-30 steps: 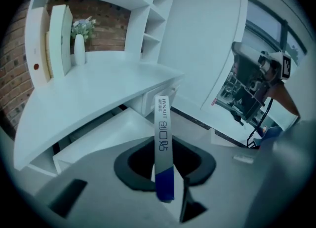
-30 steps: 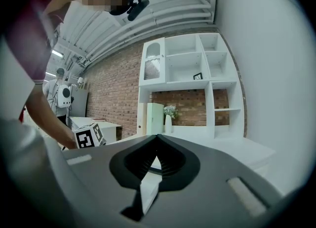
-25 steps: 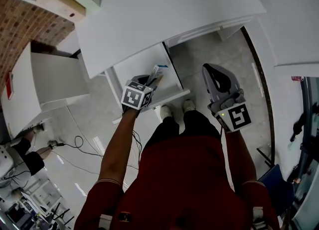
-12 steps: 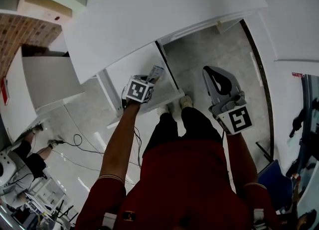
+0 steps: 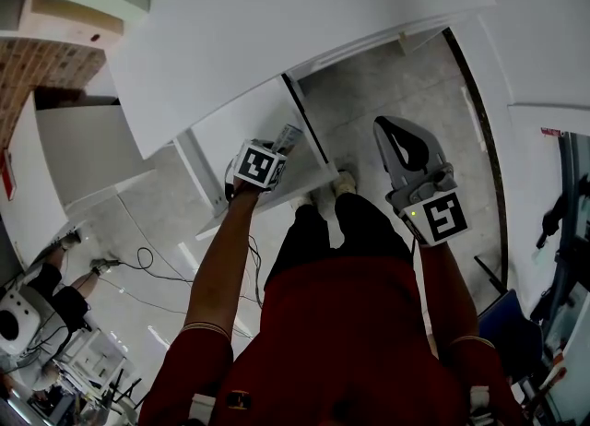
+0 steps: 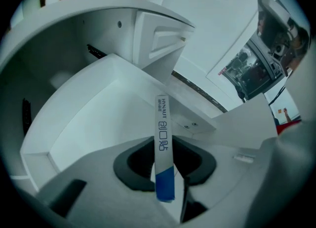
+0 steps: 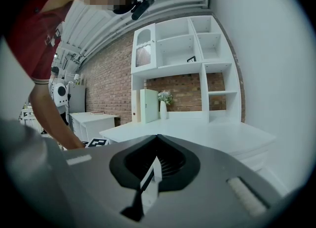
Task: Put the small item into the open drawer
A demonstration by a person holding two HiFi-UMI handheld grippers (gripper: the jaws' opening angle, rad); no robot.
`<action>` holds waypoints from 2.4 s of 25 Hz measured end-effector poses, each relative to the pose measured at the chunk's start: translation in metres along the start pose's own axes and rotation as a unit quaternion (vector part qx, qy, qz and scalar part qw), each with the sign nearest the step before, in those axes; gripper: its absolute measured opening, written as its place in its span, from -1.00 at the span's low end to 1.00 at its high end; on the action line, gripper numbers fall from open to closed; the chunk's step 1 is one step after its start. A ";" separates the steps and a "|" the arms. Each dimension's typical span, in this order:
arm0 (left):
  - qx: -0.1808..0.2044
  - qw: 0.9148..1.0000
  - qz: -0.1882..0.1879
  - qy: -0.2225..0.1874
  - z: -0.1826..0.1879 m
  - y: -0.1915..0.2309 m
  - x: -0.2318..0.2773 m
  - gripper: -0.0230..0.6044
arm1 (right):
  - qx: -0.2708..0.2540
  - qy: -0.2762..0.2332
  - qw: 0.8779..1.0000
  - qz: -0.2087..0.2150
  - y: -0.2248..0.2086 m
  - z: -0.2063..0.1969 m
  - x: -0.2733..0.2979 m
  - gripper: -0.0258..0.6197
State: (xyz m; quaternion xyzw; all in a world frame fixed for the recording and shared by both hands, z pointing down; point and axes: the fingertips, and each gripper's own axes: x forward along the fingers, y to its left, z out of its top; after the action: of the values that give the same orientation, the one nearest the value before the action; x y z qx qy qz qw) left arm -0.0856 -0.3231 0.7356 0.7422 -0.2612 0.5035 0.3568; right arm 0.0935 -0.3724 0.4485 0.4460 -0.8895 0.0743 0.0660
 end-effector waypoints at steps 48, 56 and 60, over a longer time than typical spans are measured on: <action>0.036 0.880 0.008 -0.474 0.092 -0.107 -0.268 -0.91 | 0.020 -0.074 0.994 0.082 0.087 0.057 -0.029 -0.89; 0.069 0.822 0.048 -0.563 0.081 -0.131 -0.342 -0.91 | 0.033 -0.106 0.988 0.108 0.118 0.079 -0.047 -0.89; 0.072 0.798 0.071 -0.595 0.076 -0.134 -0.368 -0.91 | 0.048 -0.125 0.983 0.123 0.131 0.088 -0.052 -0.89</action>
State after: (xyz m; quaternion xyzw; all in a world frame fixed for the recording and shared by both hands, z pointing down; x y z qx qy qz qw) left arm -0.0743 -0.2910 0.3382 0.8987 -0.4368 0.0044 0.0400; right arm 0.0147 -0.2711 0.3426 0.3420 -0.9340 0.0686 -0.0768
